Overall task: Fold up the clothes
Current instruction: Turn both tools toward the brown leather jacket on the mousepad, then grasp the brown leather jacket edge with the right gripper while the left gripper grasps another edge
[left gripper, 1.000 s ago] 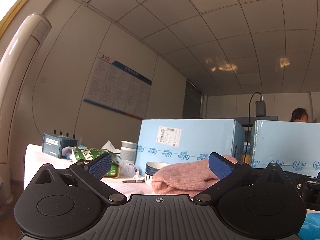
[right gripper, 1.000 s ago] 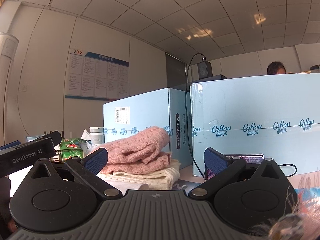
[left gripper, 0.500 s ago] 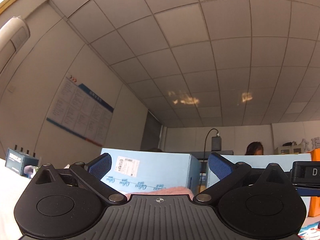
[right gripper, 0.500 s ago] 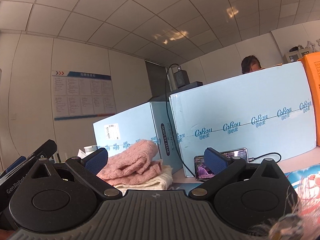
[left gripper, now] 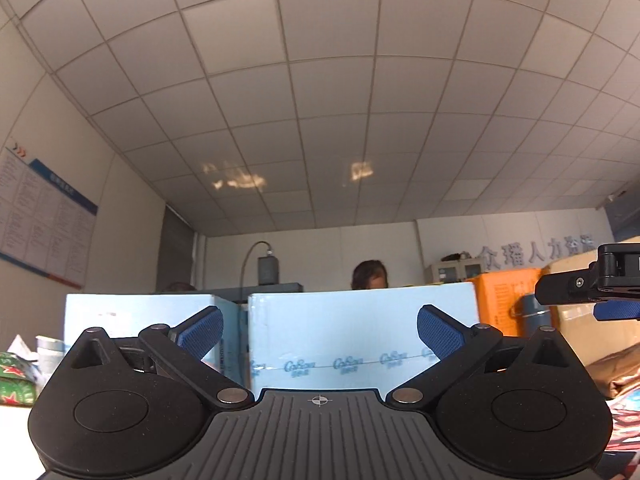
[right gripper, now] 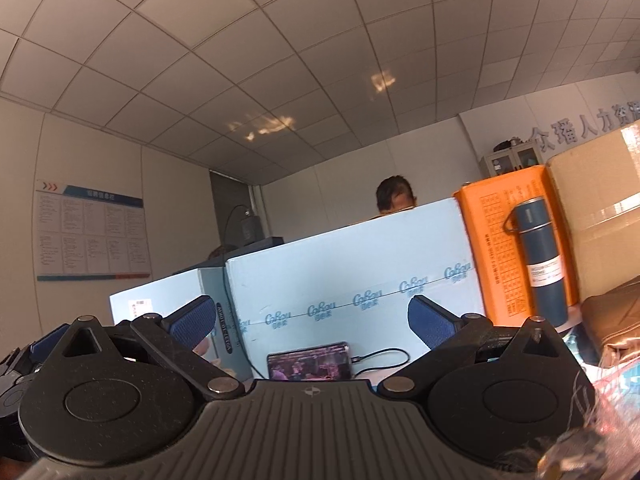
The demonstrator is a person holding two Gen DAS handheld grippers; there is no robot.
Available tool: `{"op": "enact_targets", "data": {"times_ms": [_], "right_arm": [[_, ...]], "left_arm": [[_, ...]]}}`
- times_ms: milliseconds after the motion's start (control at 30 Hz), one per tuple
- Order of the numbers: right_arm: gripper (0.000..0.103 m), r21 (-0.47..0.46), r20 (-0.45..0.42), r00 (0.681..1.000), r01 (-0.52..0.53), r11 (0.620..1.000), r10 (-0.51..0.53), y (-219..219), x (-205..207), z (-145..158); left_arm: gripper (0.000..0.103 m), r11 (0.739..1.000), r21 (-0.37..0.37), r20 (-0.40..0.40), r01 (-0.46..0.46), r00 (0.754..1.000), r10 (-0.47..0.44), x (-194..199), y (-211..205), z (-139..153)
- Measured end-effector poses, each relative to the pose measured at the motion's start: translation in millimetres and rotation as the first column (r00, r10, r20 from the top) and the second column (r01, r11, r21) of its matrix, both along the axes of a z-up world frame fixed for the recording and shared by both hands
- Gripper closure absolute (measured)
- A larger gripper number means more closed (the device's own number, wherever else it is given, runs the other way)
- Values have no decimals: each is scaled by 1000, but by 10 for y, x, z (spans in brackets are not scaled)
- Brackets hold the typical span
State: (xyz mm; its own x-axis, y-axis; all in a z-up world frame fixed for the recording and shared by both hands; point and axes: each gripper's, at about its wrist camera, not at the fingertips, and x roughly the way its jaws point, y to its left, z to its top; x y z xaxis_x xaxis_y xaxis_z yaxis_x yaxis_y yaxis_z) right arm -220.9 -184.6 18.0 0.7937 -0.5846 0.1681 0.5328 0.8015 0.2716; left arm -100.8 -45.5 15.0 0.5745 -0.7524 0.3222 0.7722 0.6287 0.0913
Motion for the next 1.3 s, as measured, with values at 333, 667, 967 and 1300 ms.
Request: {"op": "enact_targets", "data": {"times_ms": [333,667,967,1300], "right_arm": [[0,176,-14,944,326,929,-329,-603,-989,-184],[0,495,-60,868,455,741,-493,-1370,-1913,-418],[0,717,-41,851,390,578,-523,-2236,-2254,-693],[0,793,-75,830,386,472,-552,-3025,-2085,-753]], "left_arm": [[0,871,225,-143,437,899,-414,-126,-936,160],[0,711,445,-258,544,838,-480,-461,-2180,92],[0,546,607,-314,577,806,-501,-907,-3281,-253],[0,439,217,-849,872,390,-357,-655,-4291,-592]]}}
